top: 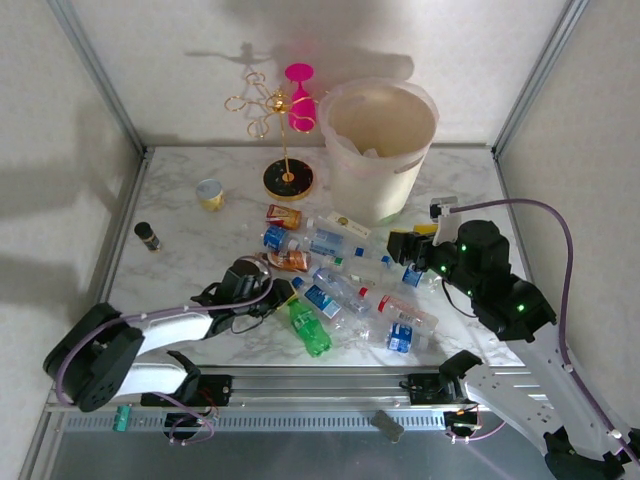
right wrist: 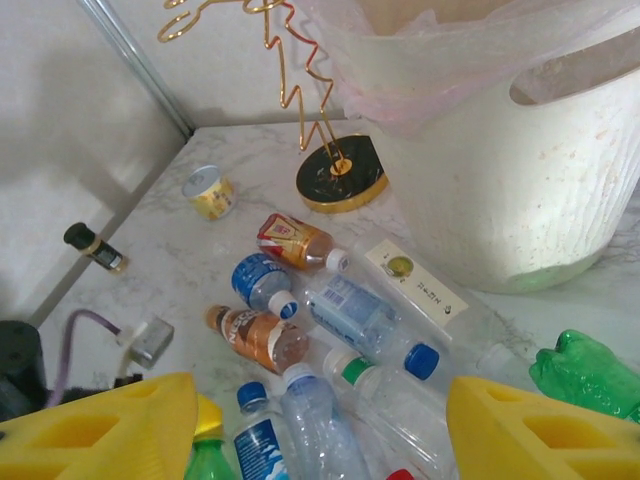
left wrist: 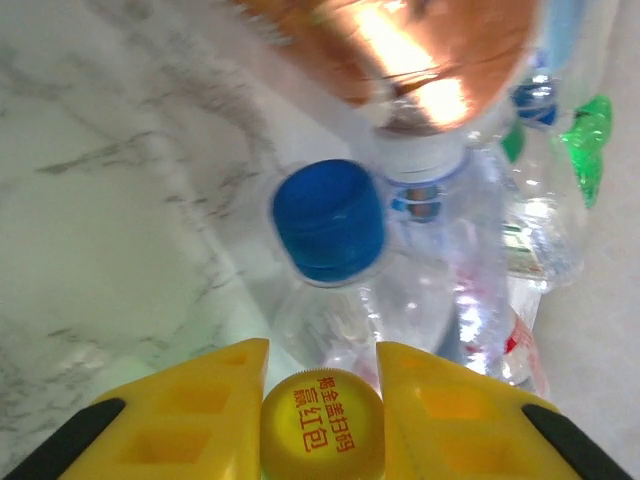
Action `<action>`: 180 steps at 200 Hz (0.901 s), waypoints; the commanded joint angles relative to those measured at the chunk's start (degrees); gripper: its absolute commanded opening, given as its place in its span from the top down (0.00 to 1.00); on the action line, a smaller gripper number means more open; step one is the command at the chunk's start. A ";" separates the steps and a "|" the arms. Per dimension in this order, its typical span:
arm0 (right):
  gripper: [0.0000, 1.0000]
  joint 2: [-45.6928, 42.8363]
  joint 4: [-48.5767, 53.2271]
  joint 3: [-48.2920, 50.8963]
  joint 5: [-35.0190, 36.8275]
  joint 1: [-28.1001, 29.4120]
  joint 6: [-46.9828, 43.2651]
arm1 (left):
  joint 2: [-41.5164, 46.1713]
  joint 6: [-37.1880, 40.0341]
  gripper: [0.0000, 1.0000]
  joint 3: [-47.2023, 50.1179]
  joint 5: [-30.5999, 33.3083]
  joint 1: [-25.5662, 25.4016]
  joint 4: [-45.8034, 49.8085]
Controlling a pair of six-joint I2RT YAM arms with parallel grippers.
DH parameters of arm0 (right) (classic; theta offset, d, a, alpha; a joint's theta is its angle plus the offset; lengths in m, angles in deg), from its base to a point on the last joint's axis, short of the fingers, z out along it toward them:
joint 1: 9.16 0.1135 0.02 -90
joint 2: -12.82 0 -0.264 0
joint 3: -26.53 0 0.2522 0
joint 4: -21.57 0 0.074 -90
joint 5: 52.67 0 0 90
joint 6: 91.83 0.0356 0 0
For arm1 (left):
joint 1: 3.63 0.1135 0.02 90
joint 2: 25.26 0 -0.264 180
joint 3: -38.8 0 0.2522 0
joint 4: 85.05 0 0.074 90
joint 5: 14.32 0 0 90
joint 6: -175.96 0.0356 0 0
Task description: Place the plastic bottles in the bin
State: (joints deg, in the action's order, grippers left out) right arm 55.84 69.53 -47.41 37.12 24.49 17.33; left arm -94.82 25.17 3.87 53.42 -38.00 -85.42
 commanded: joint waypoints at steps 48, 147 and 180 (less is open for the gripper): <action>0.31 7.37 1.80 -6.88 -12.58 0.91 -6.13 | 11.59 14.70 0.77 -19.25 7.92 0.75 26.49; 0.11 22.06 -7.44 -10.10 -15.17 15.02 -5.08 | 9.23 26.89 0.76 -43.03 10.78 0.78 36.29; 0.07 28.07 -8.78 -12.78 -15.98 17.33 -5.70 | 8.96 28.01 0.77 -45.01 9.49 0.84 36.24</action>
State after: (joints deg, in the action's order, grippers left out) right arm 80.74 63.87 -57.12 21.26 40.03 12.50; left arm -85.66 50.39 -38.89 63.51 -37.65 -51.17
